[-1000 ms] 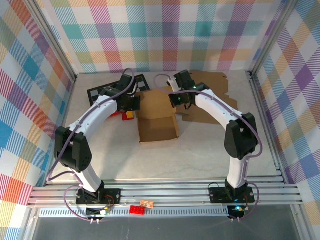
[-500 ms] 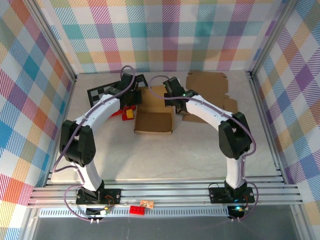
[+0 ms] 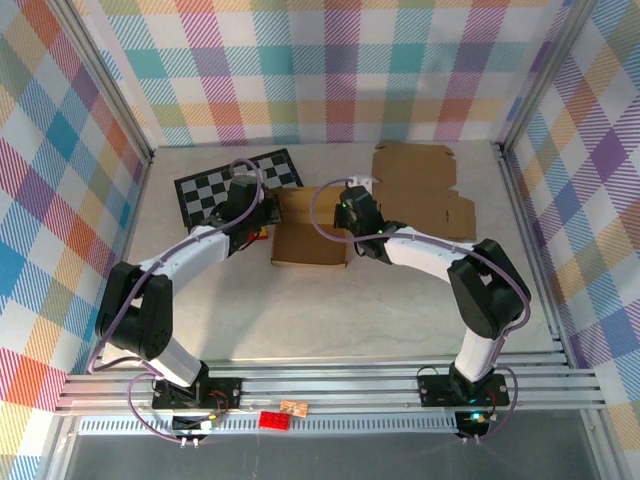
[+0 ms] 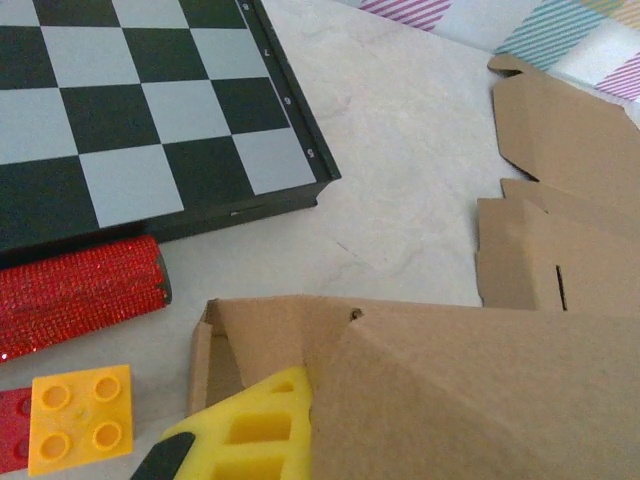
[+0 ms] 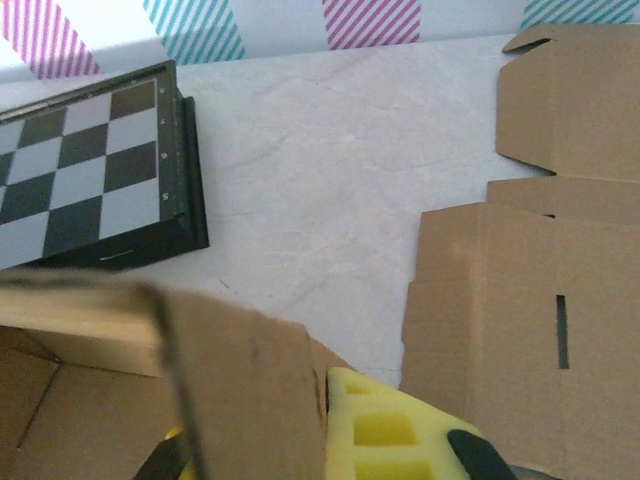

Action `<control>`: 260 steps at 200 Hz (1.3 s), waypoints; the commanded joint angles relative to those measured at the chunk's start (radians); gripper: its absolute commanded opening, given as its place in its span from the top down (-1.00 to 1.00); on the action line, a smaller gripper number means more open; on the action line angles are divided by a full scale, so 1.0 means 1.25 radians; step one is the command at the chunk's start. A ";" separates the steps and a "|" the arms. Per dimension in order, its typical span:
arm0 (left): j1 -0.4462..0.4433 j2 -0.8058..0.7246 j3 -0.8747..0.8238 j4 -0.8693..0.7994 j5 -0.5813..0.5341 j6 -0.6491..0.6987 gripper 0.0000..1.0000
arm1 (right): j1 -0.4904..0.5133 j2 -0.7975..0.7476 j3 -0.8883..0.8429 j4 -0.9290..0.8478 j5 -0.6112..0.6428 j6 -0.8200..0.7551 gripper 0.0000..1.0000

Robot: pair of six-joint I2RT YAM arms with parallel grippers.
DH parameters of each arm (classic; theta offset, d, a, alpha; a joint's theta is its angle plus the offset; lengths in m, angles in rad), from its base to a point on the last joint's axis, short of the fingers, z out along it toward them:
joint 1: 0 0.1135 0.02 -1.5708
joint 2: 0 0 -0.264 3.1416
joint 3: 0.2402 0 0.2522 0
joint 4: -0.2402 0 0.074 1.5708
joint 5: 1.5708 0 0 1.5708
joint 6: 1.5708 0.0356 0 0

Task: Fold the paper box

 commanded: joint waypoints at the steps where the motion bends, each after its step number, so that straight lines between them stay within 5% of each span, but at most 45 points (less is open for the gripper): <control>1: -0.022 -0.039 -0.036 0.127 0.078 -0.012 1.00 | 0.026 -0.031 -0.044 0.124 -0.054 0.044 1.00; 102: -0.031 -0.127 -0.187 0.180 0.113 -0.027 1.00 | 0.036 -0.088 -0.161 0.159 -0.058 0.033 1.00; 153: -0.047 -0.171 -0.217 0.146 0.101 -0.013 1.00 | 0.047 -0.132 -0.170 0.064 -0.049 -0.001 0.75; 183: -0.054 -0.179 -0.218 0.131 0.088 0.003 1.00 | 0.046 -0.154 -0.104 -0.070 -0.132 0.026 0.47; 260: -0.065 -0.173 -0.203 0.104 0.056 0.035 1.00 | 0.038 -0.237 0.031 -0.408 -0.250 0.091 -0.63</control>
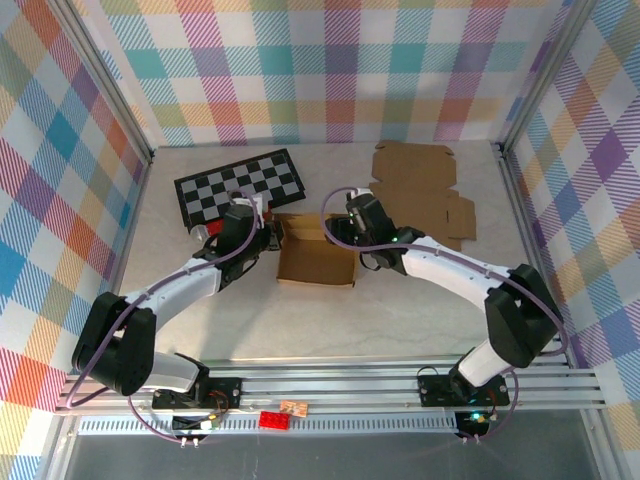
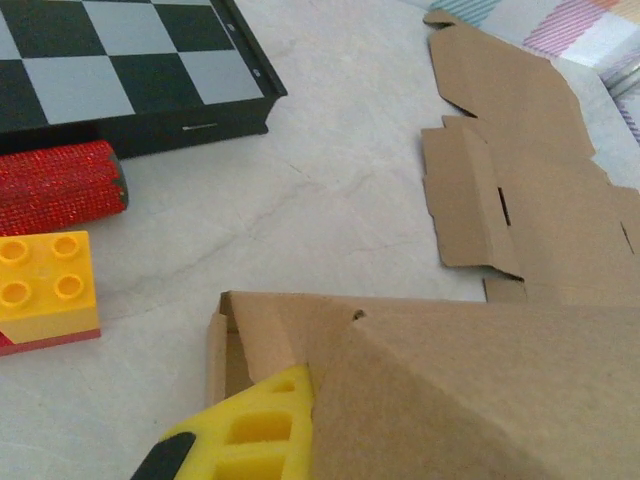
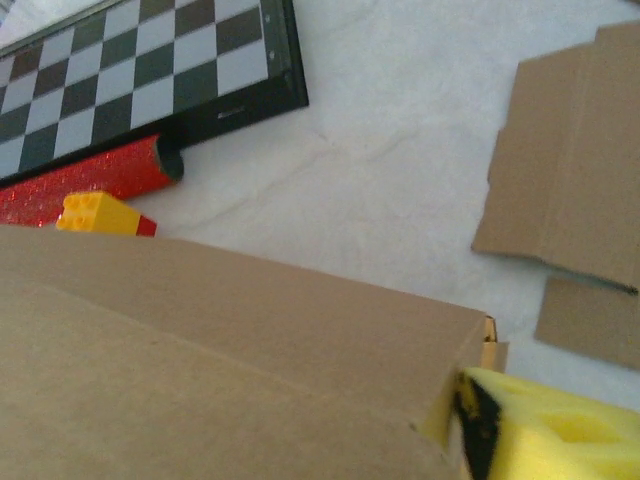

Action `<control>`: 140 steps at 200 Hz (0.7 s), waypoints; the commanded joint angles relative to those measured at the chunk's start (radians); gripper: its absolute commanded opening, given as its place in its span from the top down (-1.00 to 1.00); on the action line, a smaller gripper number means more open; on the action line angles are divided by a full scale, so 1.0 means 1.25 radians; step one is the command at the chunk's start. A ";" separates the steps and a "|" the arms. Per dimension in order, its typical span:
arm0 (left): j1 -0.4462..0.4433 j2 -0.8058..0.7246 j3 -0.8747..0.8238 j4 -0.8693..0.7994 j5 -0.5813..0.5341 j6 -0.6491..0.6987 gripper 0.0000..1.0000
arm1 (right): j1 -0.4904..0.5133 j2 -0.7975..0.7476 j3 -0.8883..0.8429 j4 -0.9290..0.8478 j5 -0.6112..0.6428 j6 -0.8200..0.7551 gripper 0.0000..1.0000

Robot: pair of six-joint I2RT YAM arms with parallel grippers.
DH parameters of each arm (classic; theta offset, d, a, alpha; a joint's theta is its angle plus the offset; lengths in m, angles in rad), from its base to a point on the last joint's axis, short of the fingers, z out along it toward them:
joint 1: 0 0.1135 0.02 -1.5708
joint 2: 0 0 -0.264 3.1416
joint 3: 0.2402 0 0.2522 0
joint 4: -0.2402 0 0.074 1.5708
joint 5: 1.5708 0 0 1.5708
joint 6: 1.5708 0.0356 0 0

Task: Fold the paper box

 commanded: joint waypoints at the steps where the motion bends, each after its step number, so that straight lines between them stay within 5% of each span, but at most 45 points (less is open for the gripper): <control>1: -0.015 -0.018 0.011 -0.001 0.025 0.028 1.00 | 0.001 -0.059 0.053 -0.131 -0.069 0.001 -0.64; 72: -0.024 -0.007 0.032 -0.016 0.003 0.037 1.00 | -0.061 -0.081 0.212 -0.457 -0.344 0.019 -0.98; 115: -0.027 -0.004 0.050 -0.030 -0.007 0.046 1.00 | -0.085 -0.116 0.252 -0.536 -0.341 0.085 -0.98; 140: -0.027 -0.003 0.057 -0.036 -0.003 0.050 1.00 | -0.165 -0.136 0.311 -0.568 -0.337 0.110 -0.99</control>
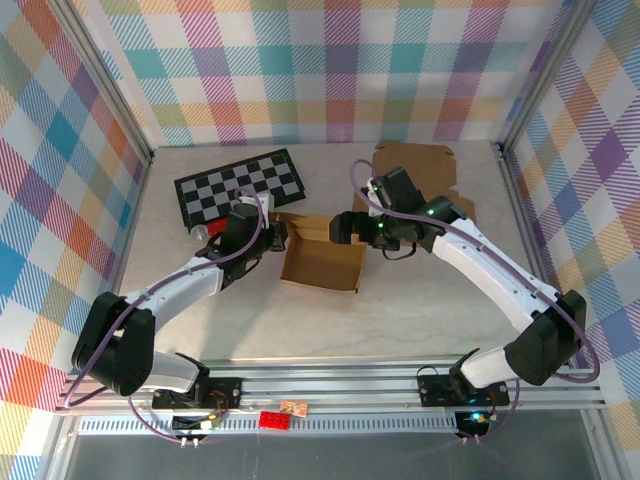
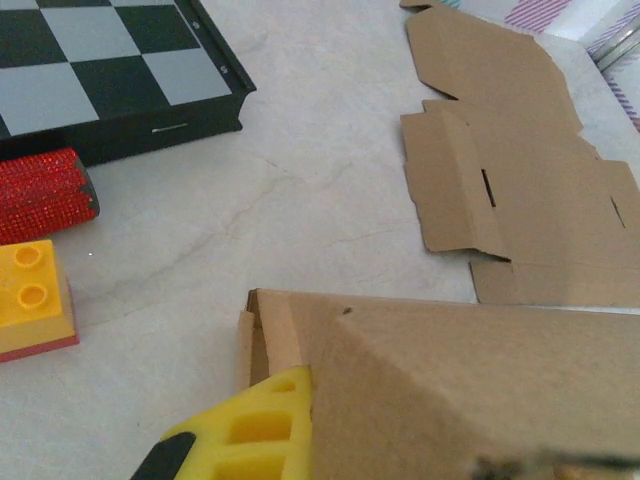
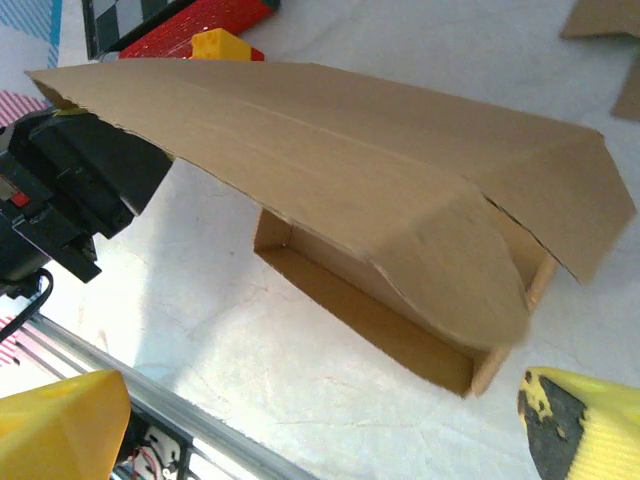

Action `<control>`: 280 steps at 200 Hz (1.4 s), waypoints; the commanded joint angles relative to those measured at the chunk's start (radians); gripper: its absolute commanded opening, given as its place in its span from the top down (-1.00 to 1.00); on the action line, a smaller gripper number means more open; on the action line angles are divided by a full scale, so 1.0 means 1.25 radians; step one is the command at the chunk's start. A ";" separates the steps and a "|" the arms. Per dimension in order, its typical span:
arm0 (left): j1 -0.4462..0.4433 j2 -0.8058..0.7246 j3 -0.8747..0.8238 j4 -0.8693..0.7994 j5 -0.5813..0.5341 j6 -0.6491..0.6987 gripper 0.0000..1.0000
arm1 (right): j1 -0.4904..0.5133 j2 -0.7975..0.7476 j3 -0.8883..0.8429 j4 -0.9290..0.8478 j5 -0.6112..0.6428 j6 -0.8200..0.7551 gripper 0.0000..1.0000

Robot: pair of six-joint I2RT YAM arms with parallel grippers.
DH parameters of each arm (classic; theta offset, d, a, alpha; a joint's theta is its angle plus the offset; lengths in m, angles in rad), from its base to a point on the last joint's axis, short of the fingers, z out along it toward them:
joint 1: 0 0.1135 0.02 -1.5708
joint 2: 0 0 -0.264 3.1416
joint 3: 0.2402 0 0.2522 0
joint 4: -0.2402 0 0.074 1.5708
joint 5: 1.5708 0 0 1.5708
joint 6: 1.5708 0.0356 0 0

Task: Fold the paper box

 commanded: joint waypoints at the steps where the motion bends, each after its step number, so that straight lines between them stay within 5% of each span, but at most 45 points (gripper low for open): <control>1: -0.007 -0.003 0.033 -0.011 -0.002 0.017 1.00 | -0.076 -0.042 0.072 -0.058 -0.022 0.048 -0.99; 62: -0.010 0.001 0.044 -0.014 -0.008 0.038 1.00 | -0.248 0.162 0.212 -0.157 -0.220 0.126 -0.72; 116: -0.010 0.010 0.053 -0.009 -0.008 0.045 1.00 | -0.254 0.327 0.251 -0.230 -0.353 0.129 -0.52; 280: -0.014 0.028 0.050 0.037 0.019 0.007 1.00 | -0.216 0.336 0.111 0.002 -0.457 0.329 -0.03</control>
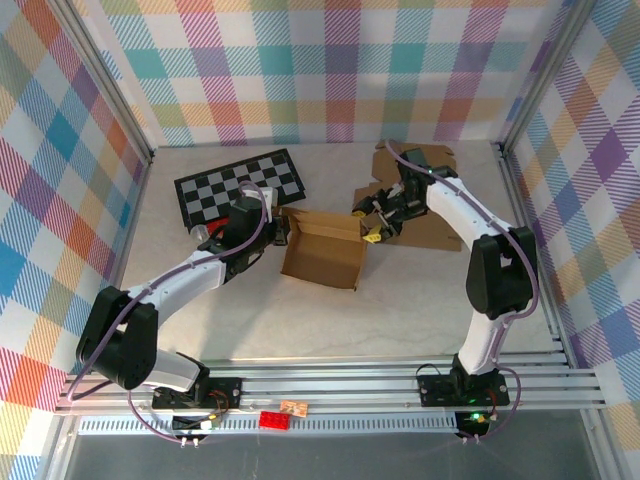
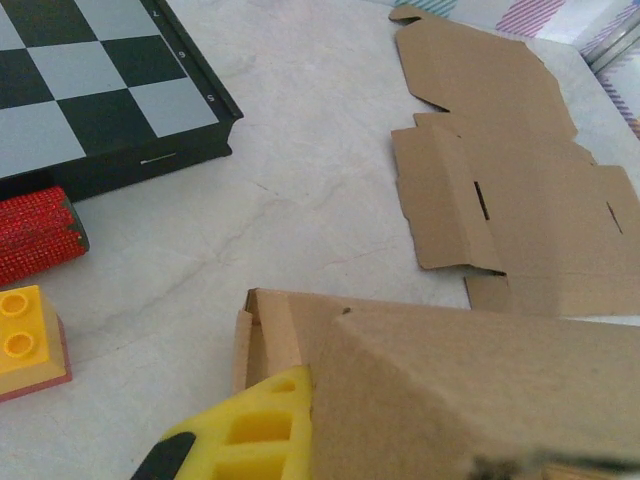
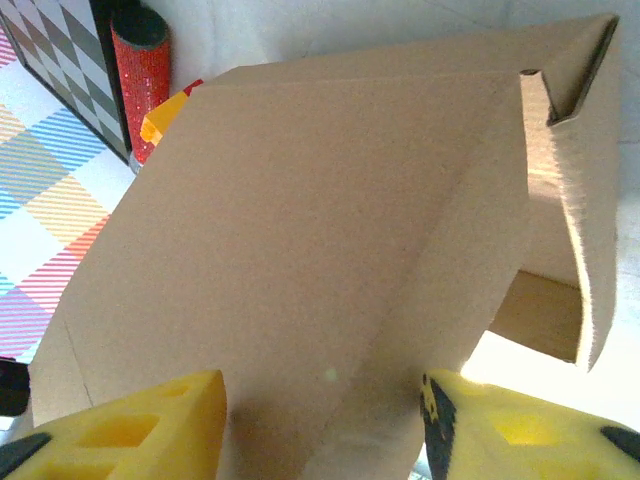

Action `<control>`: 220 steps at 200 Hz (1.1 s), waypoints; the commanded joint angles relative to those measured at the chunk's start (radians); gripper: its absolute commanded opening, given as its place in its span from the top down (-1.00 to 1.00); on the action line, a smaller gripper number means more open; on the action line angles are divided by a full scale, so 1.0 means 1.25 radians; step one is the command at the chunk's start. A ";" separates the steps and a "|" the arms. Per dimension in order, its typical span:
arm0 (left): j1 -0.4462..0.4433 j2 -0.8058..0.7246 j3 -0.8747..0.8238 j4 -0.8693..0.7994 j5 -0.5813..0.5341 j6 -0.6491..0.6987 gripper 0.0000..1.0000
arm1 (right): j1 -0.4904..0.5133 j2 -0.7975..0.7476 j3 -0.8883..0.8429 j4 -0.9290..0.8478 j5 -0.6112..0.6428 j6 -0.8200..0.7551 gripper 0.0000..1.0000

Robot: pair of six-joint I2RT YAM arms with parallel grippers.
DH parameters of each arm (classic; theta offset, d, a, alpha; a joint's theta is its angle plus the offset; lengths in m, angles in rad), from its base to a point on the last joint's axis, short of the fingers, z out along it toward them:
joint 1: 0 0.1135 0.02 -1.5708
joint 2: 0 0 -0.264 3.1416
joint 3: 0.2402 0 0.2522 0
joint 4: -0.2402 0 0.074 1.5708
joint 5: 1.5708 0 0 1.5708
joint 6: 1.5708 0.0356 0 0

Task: Fold the paper box

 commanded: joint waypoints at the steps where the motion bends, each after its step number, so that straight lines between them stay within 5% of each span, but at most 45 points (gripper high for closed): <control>1: -0.013 -0.002 0.004 0.049 0.018 -0.014 1.00 | 0.020 -0.004 -0.004 0.040 -0.025 0.036 -0.02; 134: -0.033 -0.033 -0.078 0.067 0.033 -0.066 0.94 | 0.064 -0.051 -0.111 0.110 0.088 -0.048 0.30; 220: -0.038 -0.126 -0.136 -0.040 0.069 -0.115 0.47 | 0.116 -0.102 -0.177 0.120 0.201 -0.107 0.33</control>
